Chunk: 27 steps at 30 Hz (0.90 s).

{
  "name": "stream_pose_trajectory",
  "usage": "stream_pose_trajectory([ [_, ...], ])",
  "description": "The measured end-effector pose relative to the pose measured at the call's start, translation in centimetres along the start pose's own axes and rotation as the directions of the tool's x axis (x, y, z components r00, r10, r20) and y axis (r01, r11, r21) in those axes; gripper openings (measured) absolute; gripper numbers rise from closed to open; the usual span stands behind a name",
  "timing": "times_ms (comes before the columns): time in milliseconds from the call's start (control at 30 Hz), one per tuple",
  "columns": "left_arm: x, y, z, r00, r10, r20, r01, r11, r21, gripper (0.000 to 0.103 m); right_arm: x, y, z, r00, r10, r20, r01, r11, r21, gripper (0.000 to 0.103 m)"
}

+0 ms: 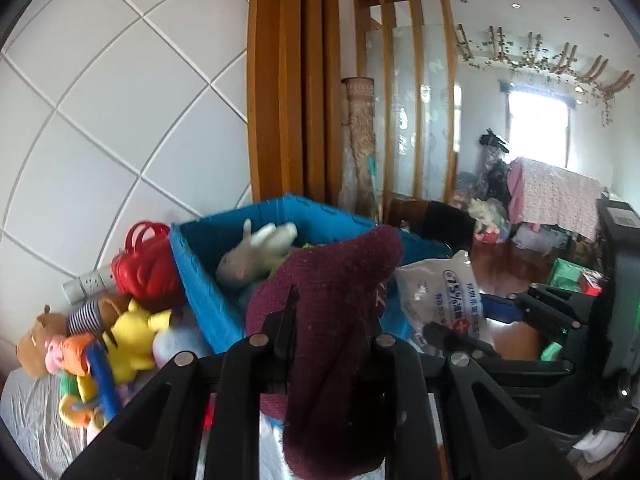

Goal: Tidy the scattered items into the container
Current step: 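Carry the hat and wipes packet with both tools over the blue crate, then open both tools and drop the hat and wipes packet into the crate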

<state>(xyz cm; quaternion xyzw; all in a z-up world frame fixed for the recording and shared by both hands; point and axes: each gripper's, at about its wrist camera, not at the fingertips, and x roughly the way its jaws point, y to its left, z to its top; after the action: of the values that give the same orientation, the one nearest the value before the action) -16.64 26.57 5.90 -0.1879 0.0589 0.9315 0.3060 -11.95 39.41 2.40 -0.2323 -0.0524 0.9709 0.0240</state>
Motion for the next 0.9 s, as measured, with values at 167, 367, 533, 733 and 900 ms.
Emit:
stream_pose_trajectory([
  [167,7.2,-0.2,2.8,0.997,0.073,-0.016,-0.074,0.997,-0.039,0.018,6.5,-5.6,2.5,0.999,0.049,-0.003,-0.049,0.998,-0.035,0.041],
  [367,16.3,-0.5,3.3,0.978,0.16,-0.137,-0.171,0.983,-0.071,0.018,15.1,-10.5,3.9,0.989,0.122,-0.082,-0.129,0.987,-0.091,0.041],
  [533,22.6,-0.3,0.8,0.933,0.163,-0.321,-0.201,0.976,-0.088,0.018,21.4,-11.7,2.6,0.966,0.17,-0.197,-0.194,0.975,-0.111,0.041],
  [733,25.0,0.2,-1.7,0.874,0.214,-0.437,-0.269,0.961,-0.068,0.018,24.1,-11.2,0.7,0.932,0.232,-0.28,-0.275,0.953,-0.125,0.042],
  [900,24.6,1.5,-2.9,0.861,0.226,-0.455,-0.305,0.947,-0.106,0.021,24.9,-10.9,0.2,0.927,0.242,-0.287,-0.284,0.952,-0.113,0.047],
])
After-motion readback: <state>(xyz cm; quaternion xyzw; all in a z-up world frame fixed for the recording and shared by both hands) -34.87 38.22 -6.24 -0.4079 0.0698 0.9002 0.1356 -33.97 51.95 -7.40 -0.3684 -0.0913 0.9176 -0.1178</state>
